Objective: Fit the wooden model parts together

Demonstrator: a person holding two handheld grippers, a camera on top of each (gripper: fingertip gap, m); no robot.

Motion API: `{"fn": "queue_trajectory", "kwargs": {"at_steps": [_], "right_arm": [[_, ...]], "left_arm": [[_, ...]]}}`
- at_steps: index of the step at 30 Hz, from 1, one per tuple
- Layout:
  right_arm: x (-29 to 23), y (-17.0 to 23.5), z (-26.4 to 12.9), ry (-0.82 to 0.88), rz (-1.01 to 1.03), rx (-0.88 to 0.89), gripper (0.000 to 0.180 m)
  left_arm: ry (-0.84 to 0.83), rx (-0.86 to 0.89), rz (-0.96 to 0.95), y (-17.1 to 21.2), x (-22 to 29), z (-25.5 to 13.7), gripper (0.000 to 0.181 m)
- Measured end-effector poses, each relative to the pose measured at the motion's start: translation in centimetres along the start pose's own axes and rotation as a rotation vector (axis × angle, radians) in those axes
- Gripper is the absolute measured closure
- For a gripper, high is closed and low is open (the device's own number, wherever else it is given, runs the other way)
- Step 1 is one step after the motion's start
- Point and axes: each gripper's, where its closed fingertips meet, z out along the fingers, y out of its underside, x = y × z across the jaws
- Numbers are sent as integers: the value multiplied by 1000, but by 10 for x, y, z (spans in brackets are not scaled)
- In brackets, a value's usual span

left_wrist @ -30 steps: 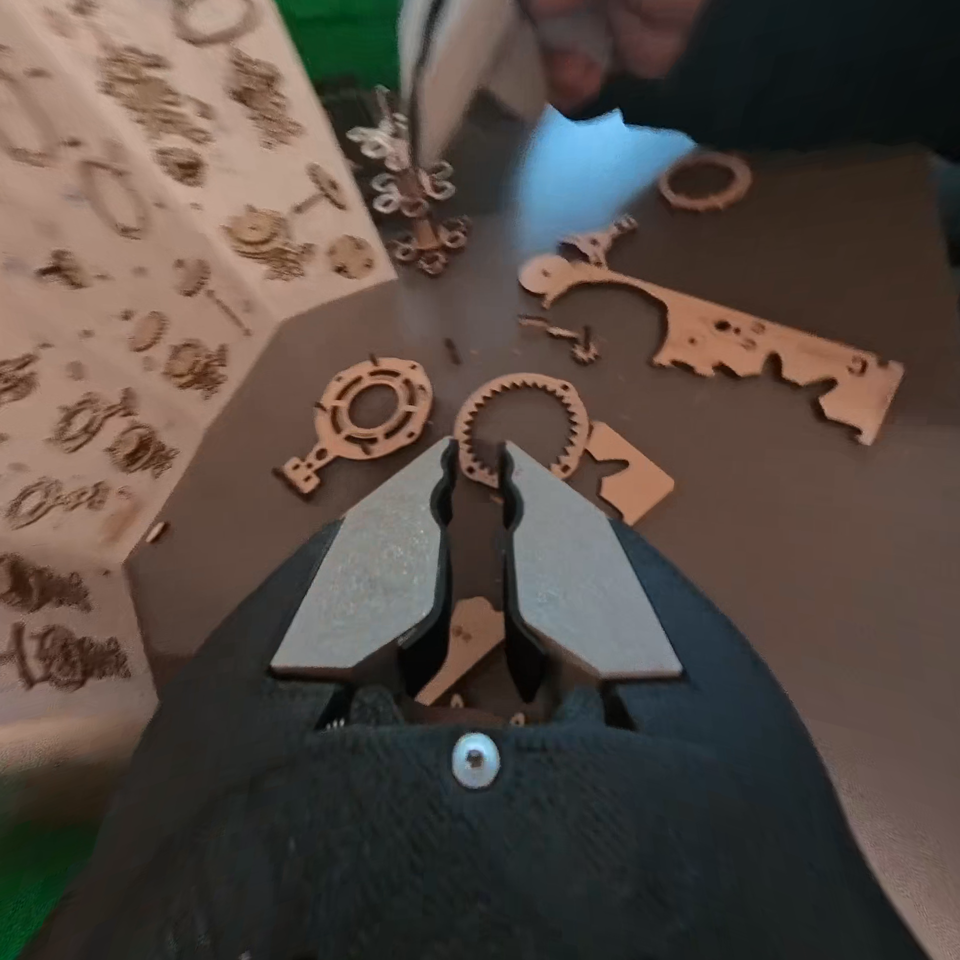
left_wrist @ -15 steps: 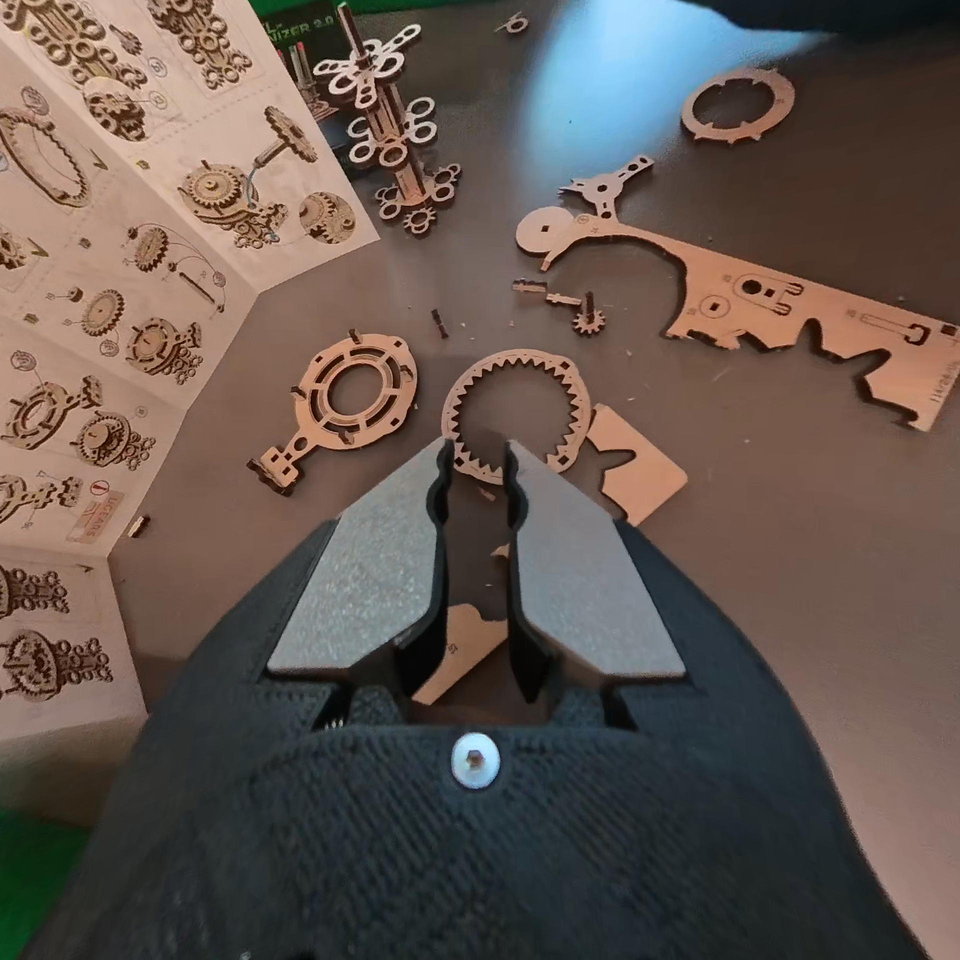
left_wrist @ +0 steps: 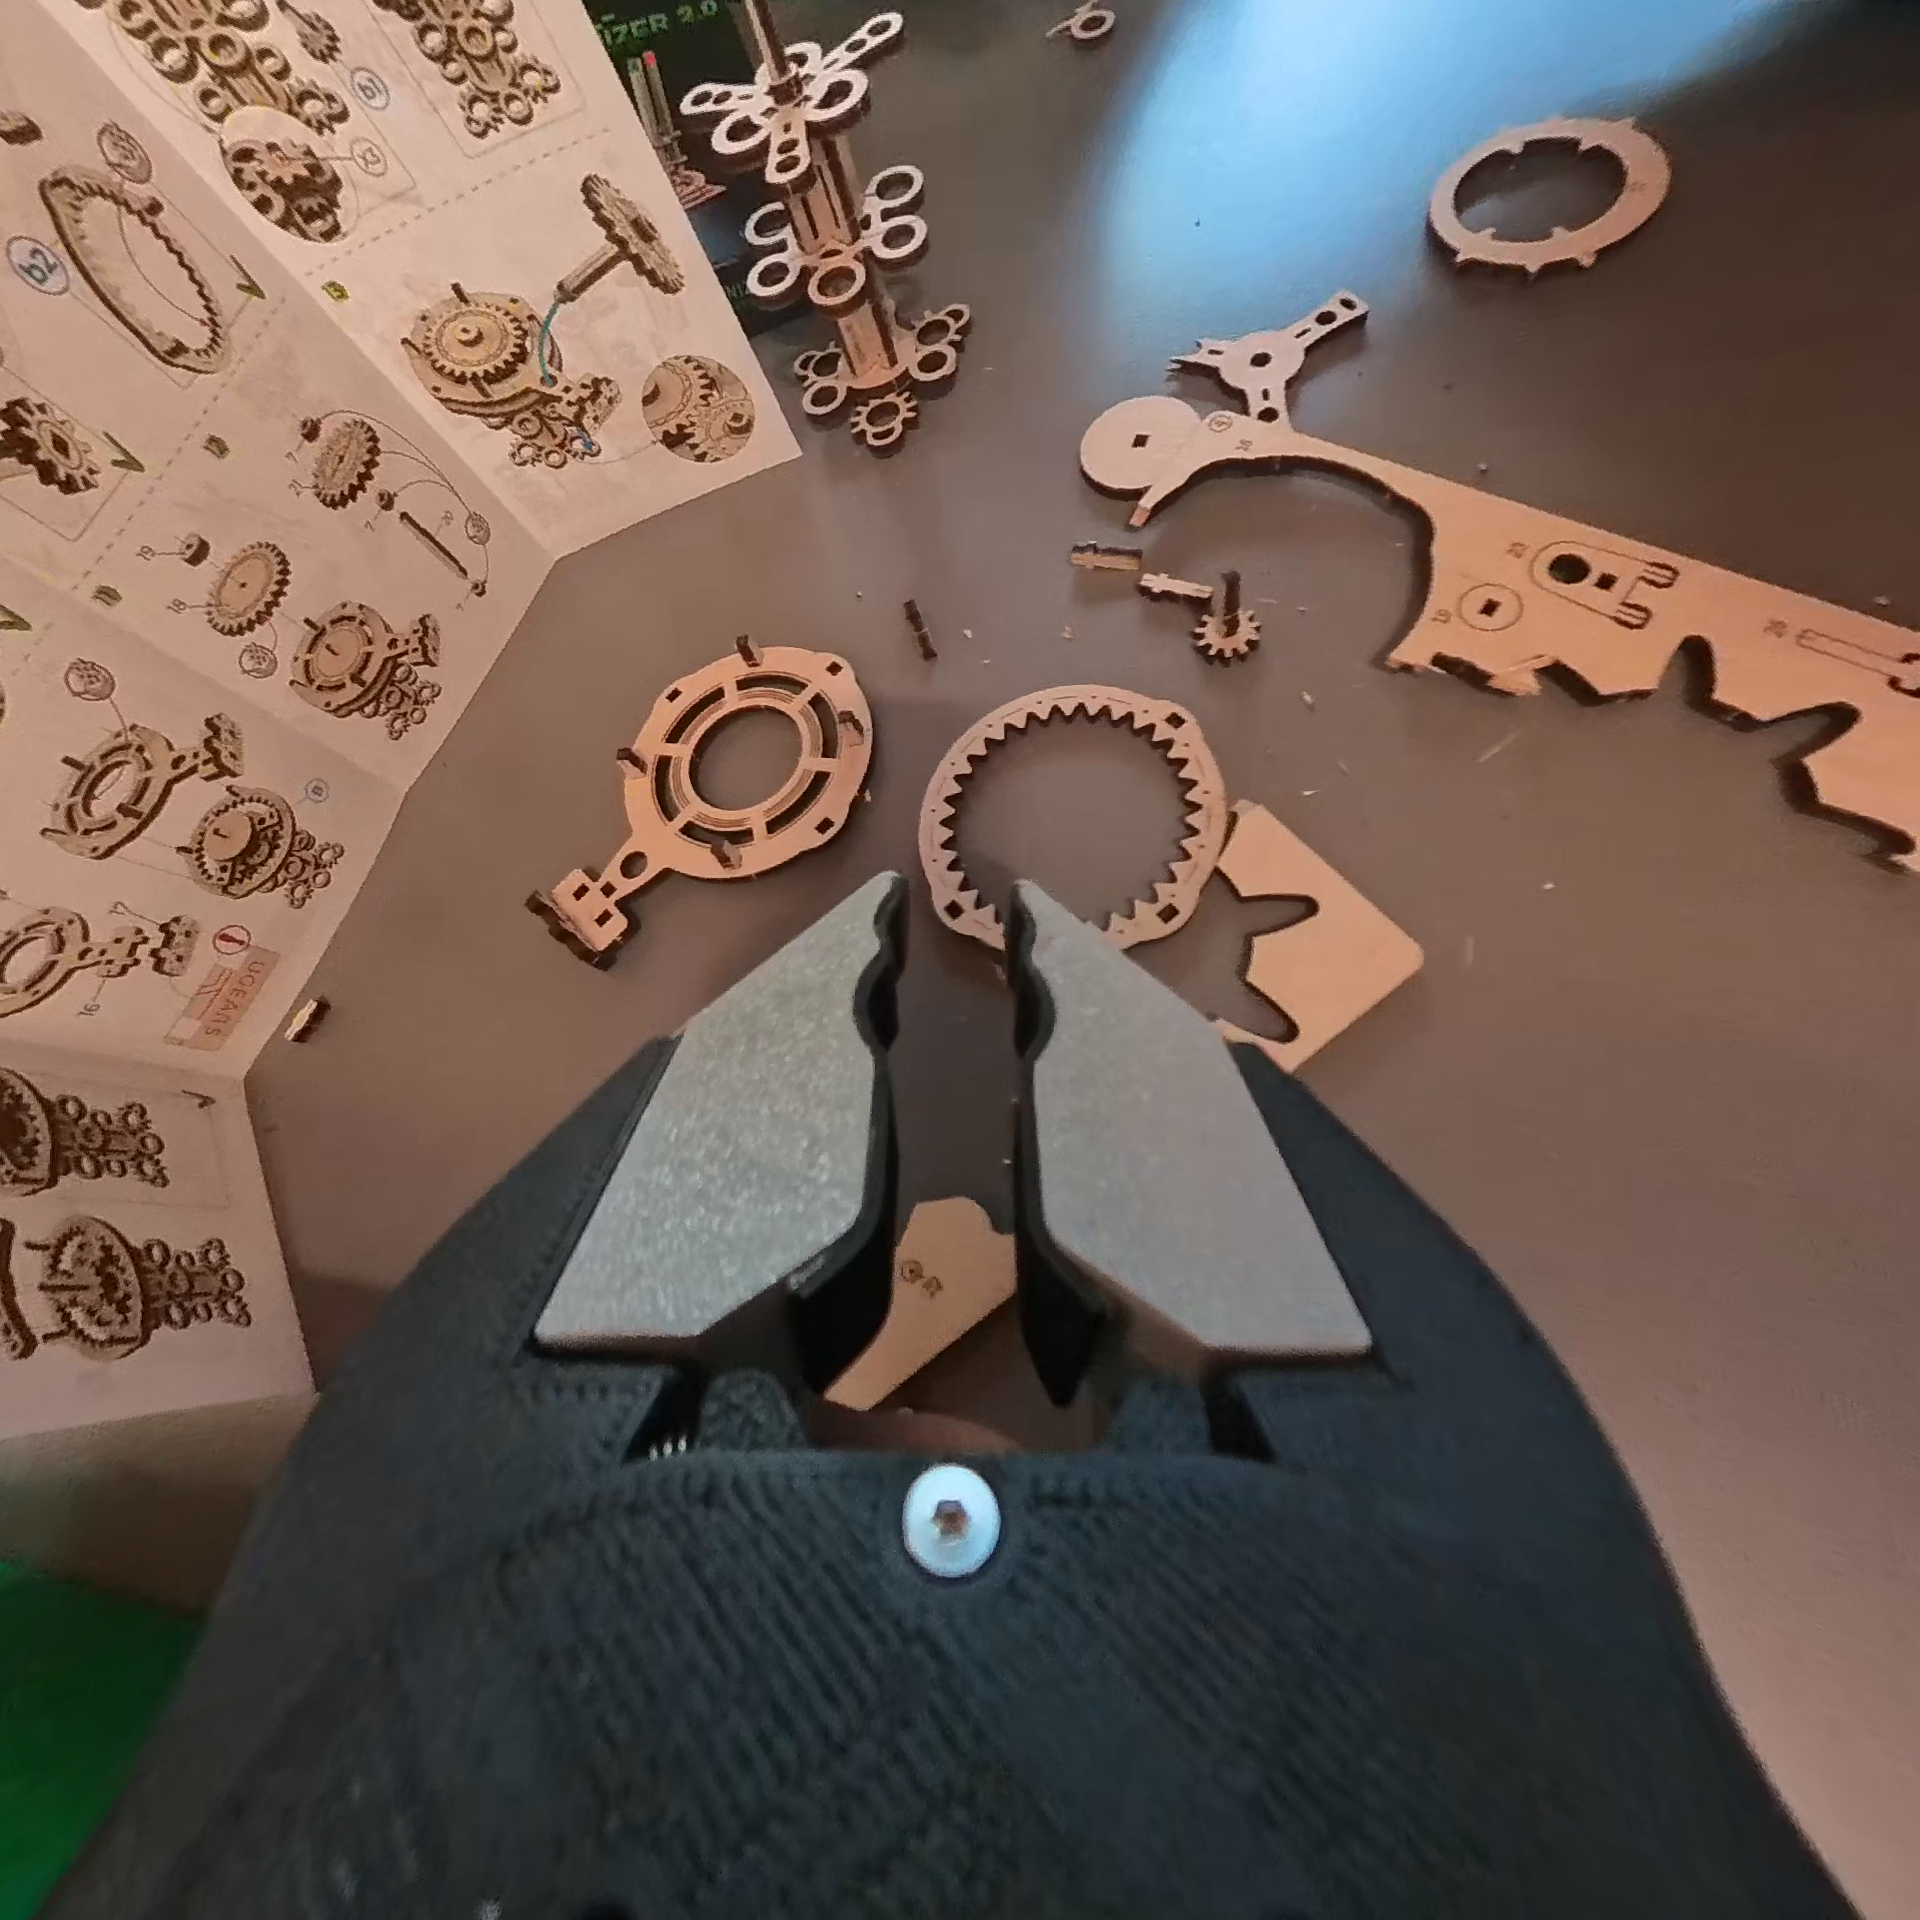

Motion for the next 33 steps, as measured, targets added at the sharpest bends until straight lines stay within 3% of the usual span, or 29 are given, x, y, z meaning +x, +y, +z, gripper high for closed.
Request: {"fn": "queue_trajectory", "kwargs": {"at_steps": [7,20,33], "right_arm": [[-14,29,26,-57,-1,-110,180],[-89,97,67,-301,-130,-399,180],[-109,130,80,-306,-225,-487,180]], "left_arm": [[-14,13,6,-3,-2,-2,167],[19,30,-16,-3,0,0,166],[34,5,4,2,6,6,166]]}}
